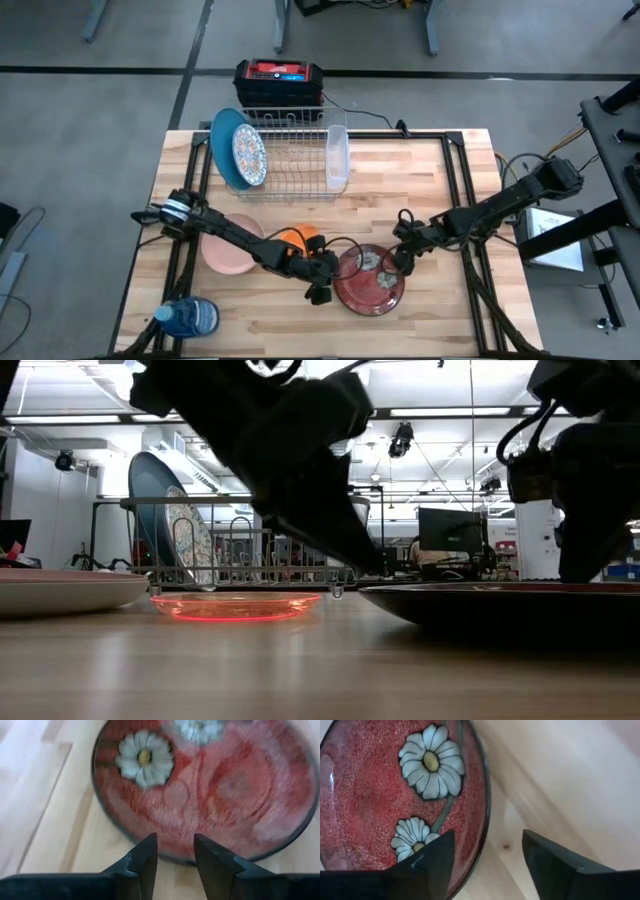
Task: Sort dishes
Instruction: Put the red plate in the dishwasher rack
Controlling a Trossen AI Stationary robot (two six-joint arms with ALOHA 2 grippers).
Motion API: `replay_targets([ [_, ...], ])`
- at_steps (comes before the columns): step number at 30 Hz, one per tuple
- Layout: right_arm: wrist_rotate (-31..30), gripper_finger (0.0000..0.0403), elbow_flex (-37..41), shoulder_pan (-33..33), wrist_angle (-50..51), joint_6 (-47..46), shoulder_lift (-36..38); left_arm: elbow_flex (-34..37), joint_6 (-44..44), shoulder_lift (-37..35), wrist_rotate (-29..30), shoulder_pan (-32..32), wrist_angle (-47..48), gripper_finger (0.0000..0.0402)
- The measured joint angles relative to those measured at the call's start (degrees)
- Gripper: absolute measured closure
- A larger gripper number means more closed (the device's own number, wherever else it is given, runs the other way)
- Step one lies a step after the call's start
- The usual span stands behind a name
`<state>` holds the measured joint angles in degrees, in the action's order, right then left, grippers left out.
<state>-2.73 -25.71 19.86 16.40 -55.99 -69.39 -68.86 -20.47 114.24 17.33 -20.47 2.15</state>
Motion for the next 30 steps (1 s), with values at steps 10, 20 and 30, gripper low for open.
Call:
replay_targets([
  [10, 5.05, 0.0135, 4.0, 0.0, -17.51, -1.52, -6.88, 0.24, -2.29, 2.51, -0.16, -0.11, -1.79, 0.0284],
  [20, 5.91, 0.016, 10.66, 0.0, -41.32, -4.59, -8.71, 0.26, -3.21, 4.5, -0.41, -0.07, -3.61, 0.0284],
  [30, 3.4, 0.032, 12.26, -0.01, -43.08, -1.82, -8.76, 0.28, -3.67, 4.32, 1.72, -0.11, -4.18, 0.0284],
])
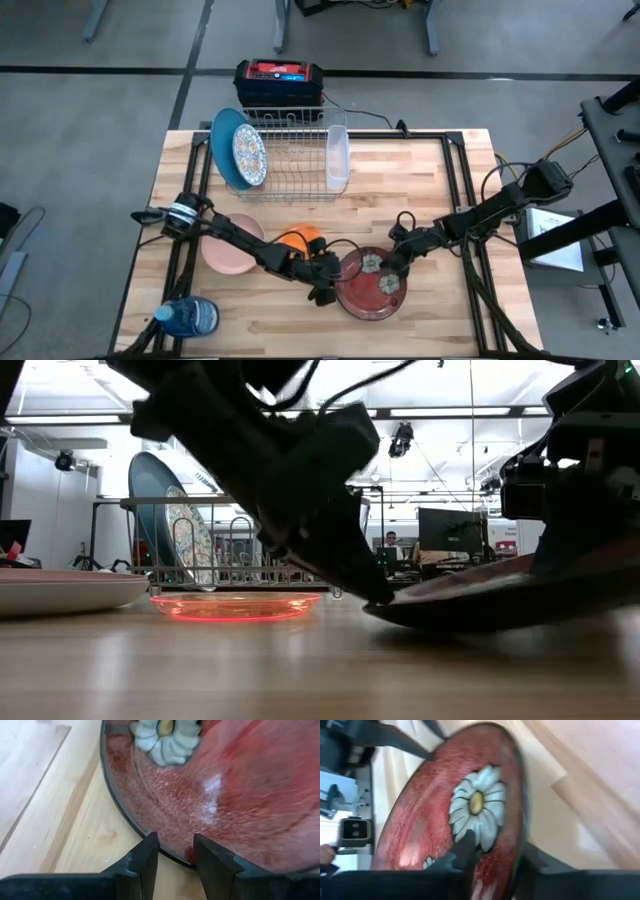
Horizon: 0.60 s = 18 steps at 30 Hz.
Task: Sort dishes
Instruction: Put the red plate in the dishwasher rack
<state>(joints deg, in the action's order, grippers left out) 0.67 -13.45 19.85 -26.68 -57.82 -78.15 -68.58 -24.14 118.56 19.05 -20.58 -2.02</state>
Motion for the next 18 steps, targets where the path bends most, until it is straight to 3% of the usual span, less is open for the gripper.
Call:
replay_targets([
  [4, -0.87, 0.0385, -0.11, -0.17, 0.66, 0.22, 0.2, -0.07, 0.02, -0.95, -0.09, -0.13, -0.54, 0.0284],
  [13, -0.95, 0.0397, -0.26, -0.14, 2.12, 10.34, 4.77, 0.07, 6.91, -7.29, -0.98, -0.02, 0.67, 0.0284],
  [18, -4.33, 0.04, -2.26, -0.09, 7.51, 21.12, 10.62, 0.13, 9.69, -12.32, 0.02, 0.27, 1.88, 0.0284],
])
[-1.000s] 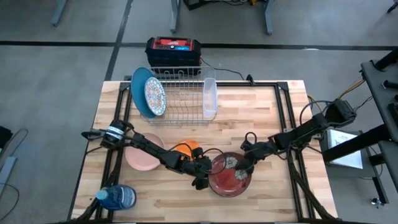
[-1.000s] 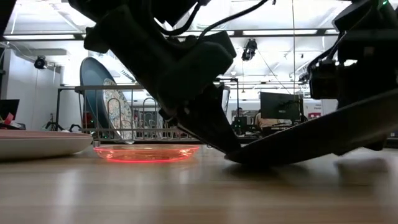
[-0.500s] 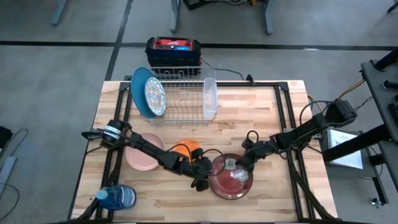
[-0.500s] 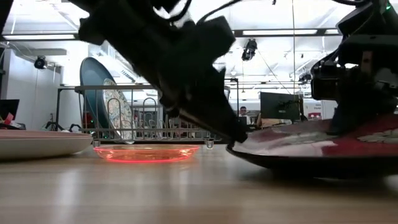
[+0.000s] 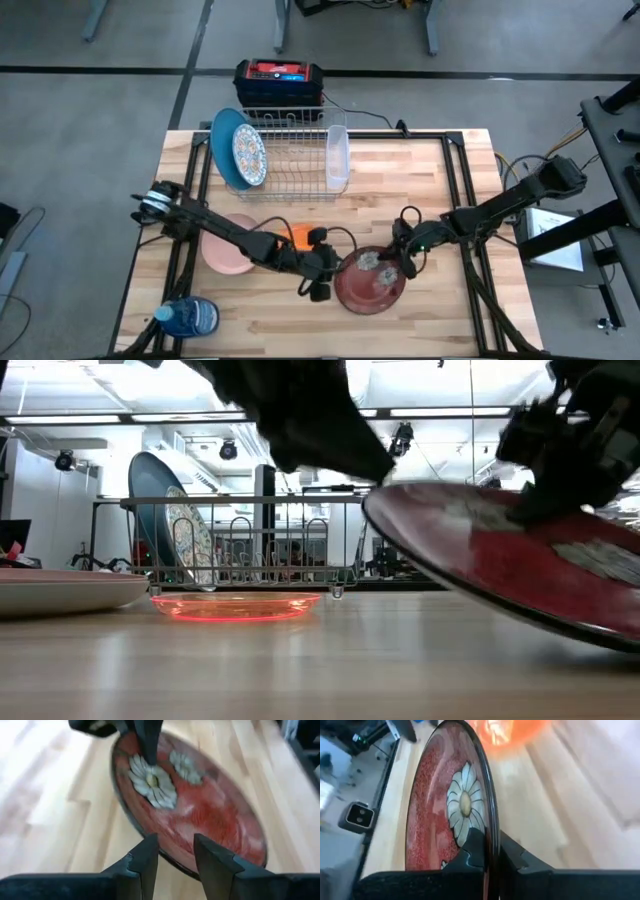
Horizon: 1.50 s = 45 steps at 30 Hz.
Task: Sort dishes
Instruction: Put the red plate in the dishwasher rack
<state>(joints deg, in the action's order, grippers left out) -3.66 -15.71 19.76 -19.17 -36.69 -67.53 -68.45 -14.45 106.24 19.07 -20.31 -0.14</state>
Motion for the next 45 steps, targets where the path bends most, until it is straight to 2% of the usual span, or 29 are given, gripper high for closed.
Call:
replay_targets([
  [6, -9.09, 0.0401, -7.98, 0.05, 12.22, 18.96, 5.17, 0.02, 0.74, -6.2, 6.56, 1.35, 1.42, 0.0282],
  [12, -20.09, 0.0402, -14.09, 0.24, 15.25, 41.4, 6.02, 0.0, 1.76, -12.06, 9.41, 1.87, 3.61, 0.0253],
  [16, -23.47, 0.0402, -16.8, -0.01, 16.13, 51.37, 4.39, 0.0, 1.35, -14.29, 14.09, 2.02, 7.22, 0.0227],
  [22, -25.8, 0.0402, -18.83, -1.75, 14.85, 53.18, 0.97, 0.02, 1.77, -14.61, 13.51, 2.05, 8.33, 0.0201],
  [27, -26.12, 0.0402, -18.92, -3.08, 13.43, 51.76, -1.11, 0.22, -0.35, -12.85, 11.46, 2.07, 8.57, 0.0194],
  [32, -26.51, 0.0402, -18.92, -3.19, 12.91, 52.15, -1.9, 0.24, -3.85, -11.03, 14.71, 2.5, 10.45, 0.0194],
  [40, -26.0, 0.0402, -18.7, -3.19, 11.37, 52.98, -1.94, 0.28, -5.41, -7.49, 15.41, 3.66, 10.09, 0.0194],
  [43, -25.96, 0.0402, -18.7, -3.19, 11.25, 52.4, -1.94, 0.28, -5.52, -6.34, 15.42, 3.97, 9.66, 0.0207],
  [45, -25.93, 0.0402, -18.68, -3.23, 11.22, 51.74, -1.94, 0.28, -5.46, -5.85, 15.28, 4.07, 9.58, 0.0233],
])
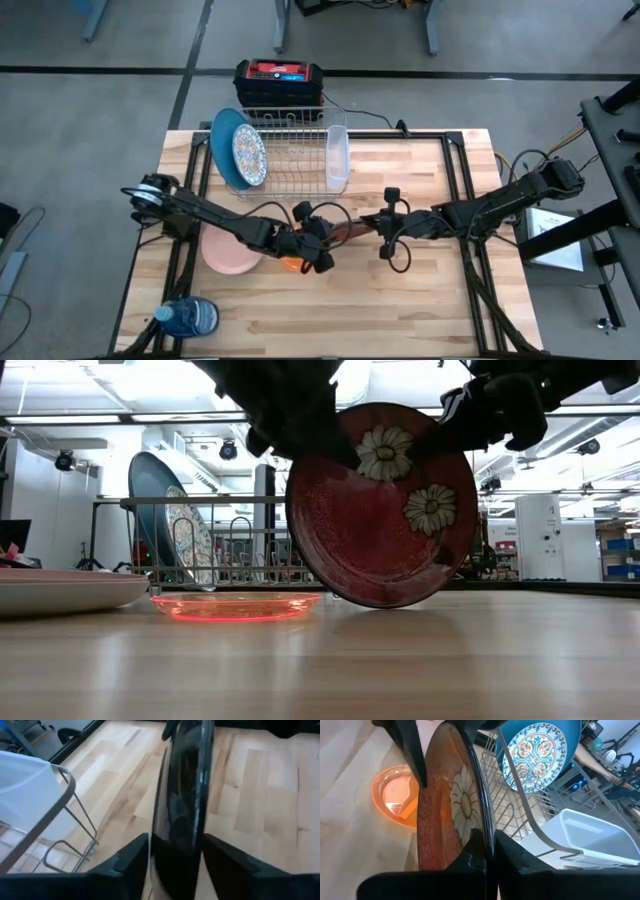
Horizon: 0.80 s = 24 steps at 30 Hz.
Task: Sort dishes
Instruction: Put the red plate in the dishwasher rack
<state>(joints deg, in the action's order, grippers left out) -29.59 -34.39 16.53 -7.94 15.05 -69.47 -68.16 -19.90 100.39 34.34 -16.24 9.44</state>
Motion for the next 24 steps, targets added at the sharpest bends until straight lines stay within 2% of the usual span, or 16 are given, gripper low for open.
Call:
replay_targets([
  [6, 0.91, 0.0392, 0.02, -0.02, -0.18, -2.9, 0.0, 0.0, -0.02, 0.12, 0.53, 0.03, 0.47, 0.0373],
  [10, 0.49, 0.0371, 0.04, -0.04, -0.17, -3.57, 0.0, -0.38, -0.34, 0.12, 0.82, -0.04, 0.58, 0.0374],
  [15, -0.47, 0.0345, 0.04, -0.11, -0.37, -5.95, 1.0, -1.52, -0.29, 0.18, 4.05, -0.32, 0.19, 0.0377],
  [22, -0.58, 0.0294, 0.04, -1.44, 0.85, -10.58, 8.48, -5.59, 1.96, 0.18, 9.1, -0.32, 2.41, 0.0379],
  [24, -0.76, 0.0276, 0.04, -2.14, 1.55, -11.15, 11.3, -7.38, 1.83, 0.1, 12.14, -0.35, 4.4, 0.0379],
])
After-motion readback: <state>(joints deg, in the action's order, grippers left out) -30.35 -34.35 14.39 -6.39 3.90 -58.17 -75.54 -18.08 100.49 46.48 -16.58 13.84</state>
